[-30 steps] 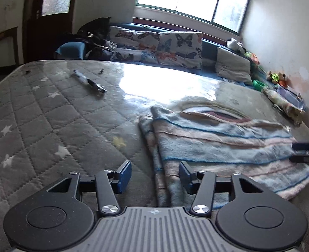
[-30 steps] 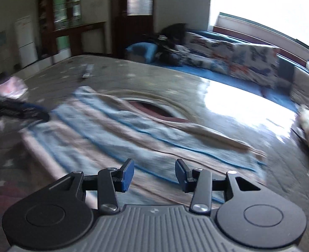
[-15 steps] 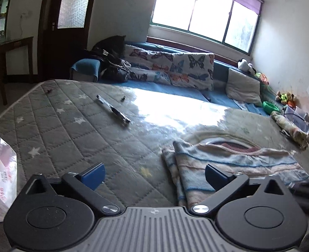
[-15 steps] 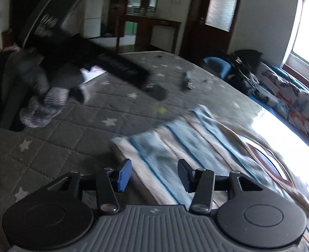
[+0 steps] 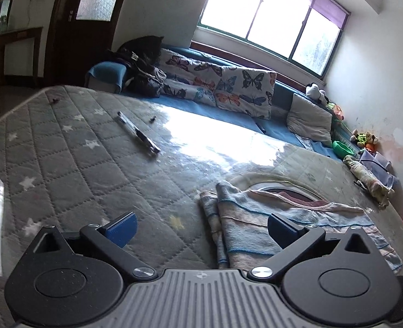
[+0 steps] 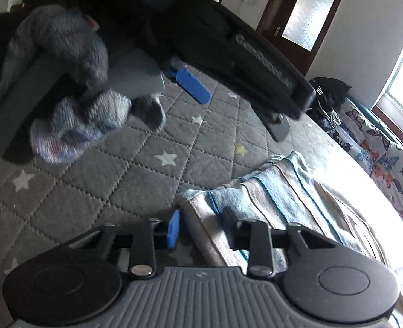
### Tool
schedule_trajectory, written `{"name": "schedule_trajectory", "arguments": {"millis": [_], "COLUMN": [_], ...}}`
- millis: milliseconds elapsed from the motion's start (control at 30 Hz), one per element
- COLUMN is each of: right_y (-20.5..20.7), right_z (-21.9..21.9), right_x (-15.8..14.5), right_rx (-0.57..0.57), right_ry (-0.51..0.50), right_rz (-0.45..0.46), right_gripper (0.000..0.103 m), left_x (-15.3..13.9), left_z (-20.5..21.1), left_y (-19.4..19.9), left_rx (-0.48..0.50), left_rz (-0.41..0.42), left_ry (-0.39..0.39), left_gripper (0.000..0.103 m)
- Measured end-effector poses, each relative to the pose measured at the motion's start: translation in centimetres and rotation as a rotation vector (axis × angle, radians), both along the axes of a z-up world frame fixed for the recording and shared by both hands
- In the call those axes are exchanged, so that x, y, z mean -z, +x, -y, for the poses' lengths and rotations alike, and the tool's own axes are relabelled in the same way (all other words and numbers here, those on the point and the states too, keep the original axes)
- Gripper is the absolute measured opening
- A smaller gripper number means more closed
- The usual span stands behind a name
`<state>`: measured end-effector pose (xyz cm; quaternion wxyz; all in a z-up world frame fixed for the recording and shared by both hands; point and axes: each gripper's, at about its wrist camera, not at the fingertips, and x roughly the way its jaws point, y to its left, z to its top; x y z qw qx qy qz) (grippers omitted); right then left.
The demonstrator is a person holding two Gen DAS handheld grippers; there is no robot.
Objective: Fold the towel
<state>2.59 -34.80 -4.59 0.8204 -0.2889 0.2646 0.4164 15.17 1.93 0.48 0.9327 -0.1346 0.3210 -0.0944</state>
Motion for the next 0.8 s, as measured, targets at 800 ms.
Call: {"name": "schedule_trajectory", "arguments": {"millis": [800], "right_y": [3.0], "right_z": [6.6], "right_x": [-5.5], "right_rx": [0.087], "right_ry": [0.325], "right_rz": [-0.177], "right_gripper": [0.006], "left_x": [2.6], "left_z": [1.8], "left_y": [6.5], "left_rx": [-0.051], "left_rz": [-0.263], "left_ry": [-0.265], "left_gripper": [0.084]}}
